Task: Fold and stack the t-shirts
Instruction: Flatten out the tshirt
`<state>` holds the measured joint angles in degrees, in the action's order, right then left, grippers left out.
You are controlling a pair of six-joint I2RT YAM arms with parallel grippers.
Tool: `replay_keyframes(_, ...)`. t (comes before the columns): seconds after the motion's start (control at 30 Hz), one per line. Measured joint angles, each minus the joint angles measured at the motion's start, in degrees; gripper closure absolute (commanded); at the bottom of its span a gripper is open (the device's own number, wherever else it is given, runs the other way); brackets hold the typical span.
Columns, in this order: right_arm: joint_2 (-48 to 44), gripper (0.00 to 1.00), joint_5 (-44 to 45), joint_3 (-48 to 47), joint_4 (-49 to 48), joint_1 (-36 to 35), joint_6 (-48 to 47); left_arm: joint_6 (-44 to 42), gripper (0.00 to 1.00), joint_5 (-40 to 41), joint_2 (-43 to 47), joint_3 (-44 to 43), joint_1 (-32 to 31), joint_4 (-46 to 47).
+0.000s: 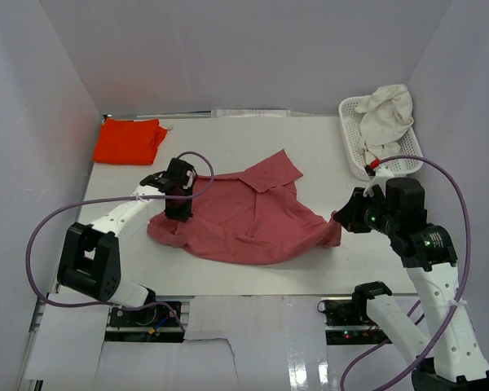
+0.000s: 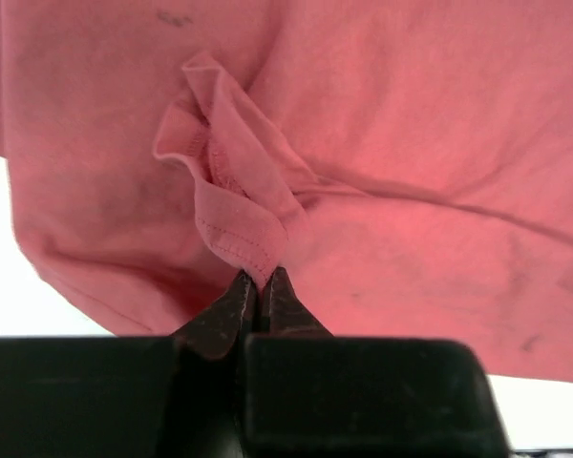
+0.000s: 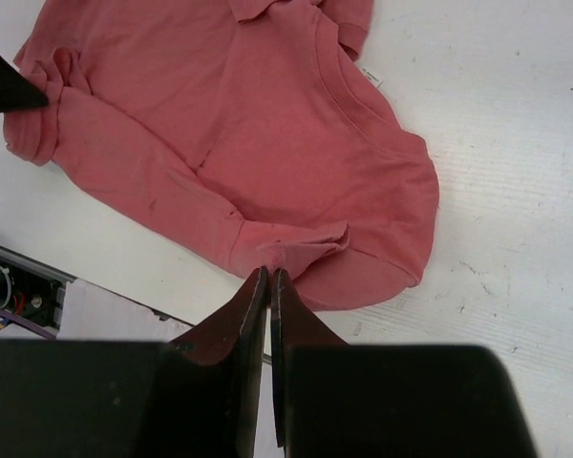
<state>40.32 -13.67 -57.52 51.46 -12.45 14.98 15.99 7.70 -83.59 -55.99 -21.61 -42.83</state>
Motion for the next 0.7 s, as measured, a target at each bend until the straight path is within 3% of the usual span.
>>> replay_keyframes(0.1, 2.97, 0.92, 0.31, -0.15, -2.05, 0.0, 0.0, -0.28, 0.98, -1.92, -1.03, -2.34, 0.0, -0.04)
replay_keyframes(0.2, 10.14, 0.92, 1.55, -2.14, -4.13, 0.02, -0.13, -0.24, 1.0, -5.51, -6.14, -10.93, 0.11, -0.7)
replay_keyframes(0.4, 32.96, 0.92, 1.49, -13.9, -8.33, 0.02, -0.94, 1.14, 1.0, -17.14, -28.87, -46.1, 2.32, -4.55)
replay_keyframes(0.57, 52.72, 0.92, 1.16, -36.17, -5.55, 0.04, -2.95, 5.57, 1.0, -26.36, -49.48, -80.43, 6.62, -7.52)
replay_keyframes(0.63, 60.61, 0.92, 0.57, -50.66, -2.75, 0.09, -4.0, 9.01, 1.0, -31.91, -51.23, -82.77, 9.25, -5.42)
replay_keyframes(0.7, 66.79, 0.92, 0.28, -65.2, -1.29, 0.17, -4.92, 13.29, 1.0, -38.25, -49.68, -78.73, 12.35, 0.96)
